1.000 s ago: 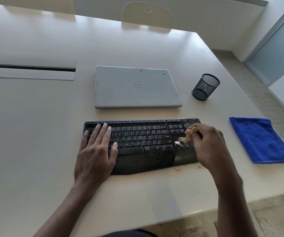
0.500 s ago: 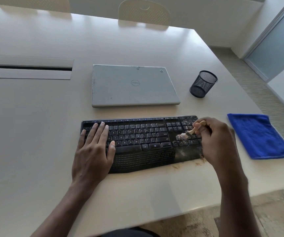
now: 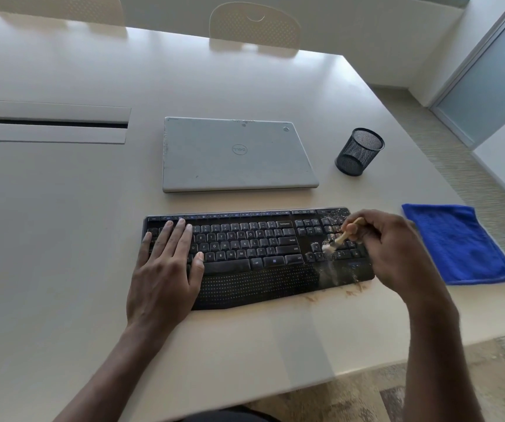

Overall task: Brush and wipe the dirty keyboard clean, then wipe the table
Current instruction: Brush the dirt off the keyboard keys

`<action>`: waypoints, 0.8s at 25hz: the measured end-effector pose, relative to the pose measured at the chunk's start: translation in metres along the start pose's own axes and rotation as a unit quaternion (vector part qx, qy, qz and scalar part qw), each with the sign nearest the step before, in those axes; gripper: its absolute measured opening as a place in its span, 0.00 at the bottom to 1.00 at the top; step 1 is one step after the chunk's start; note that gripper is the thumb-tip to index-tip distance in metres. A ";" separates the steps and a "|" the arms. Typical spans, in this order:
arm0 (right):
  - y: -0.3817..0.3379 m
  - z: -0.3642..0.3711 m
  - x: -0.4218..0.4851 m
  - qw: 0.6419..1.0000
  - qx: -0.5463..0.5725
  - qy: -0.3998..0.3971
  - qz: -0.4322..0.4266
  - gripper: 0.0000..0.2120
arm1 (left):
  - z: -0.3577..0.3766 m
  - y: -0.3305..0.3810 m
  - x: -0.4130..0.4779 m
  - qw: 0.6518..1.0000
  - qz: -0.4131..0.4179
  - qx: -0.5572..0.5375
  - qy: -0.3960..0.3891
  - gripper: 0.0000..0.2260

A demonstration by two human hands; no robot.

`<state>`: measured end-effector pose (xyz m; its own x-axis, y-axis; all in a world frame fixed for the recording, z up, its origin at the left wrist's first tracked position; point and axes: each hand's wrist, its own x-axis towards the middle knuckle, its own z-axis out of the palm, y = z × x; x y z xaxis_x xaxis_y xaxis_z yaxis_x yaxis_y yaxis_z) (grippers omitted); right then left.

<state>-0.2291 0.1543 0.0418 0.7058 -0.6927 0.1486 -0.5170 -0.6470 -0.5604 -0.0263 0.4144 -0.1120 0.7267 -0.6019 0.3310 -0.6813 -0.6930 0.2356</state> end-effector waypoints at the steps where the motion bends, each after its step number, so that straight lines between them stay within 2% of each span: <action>1: -0.001 0.001 0.002 1.000 0.000 0.019 -0.011 0.07 | 0.000 0.000 0.000 1.000 0.000 0.000 0.000 0.28; 3: -0.005 0.008 0.007 0.999 0.000 0.027 -0.027 0.06 | 0.000 0.000 0.000 1.000 0.001 -0.002 0.000 0.28; 8: 0.004 0.008 0.003 0.998 -0.004 -0.057 -0.018 0.08 | -0.001 0.001 0.000 1.000 0.000 -0.003 -0.002 0.28; 10: 0.005 0.002 0.003 0.999 -0.004 -0.032 -0.018 0.08 | -0.001 0.001 0.000 1.000 0.000 -0.005 -0.002 0.28; 13: 0.002 0.006 0.008 0.998 0.002 0.058 -0.007 0.07 | -0.001 0.000 0.000 1.000 0.002 -0.005 0.001 0.28; 14: 0.002 0.010 0.008 0.998 0.002 0.058 0.002 0.07 | -0.001 0.000 0.000 1.000 0.003 -0.005 0.002 0.28; 18: 0.009 0.008 -0.003 0.999 -0.012 -0.017 0.032 0.07 | -0.001 0.001 0.000 1.000 0.005 -0.010 0.006 0.28; 20: 0.009 -0.002 -0.007 0.999 -0.007 -0.026 0.024 0.07 | -0.001 0.001 0.000 1.000 0.004 -0.007 0.005 0.28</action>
<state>-0.2398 0.1528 0.0374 0.7039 -0.7059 0.0786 -0.5573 -0.6175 -0.5552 -0.0268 0.4144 -0.1111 0.7206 -0.6032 0.3418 -0.6881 -0.6824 0.2464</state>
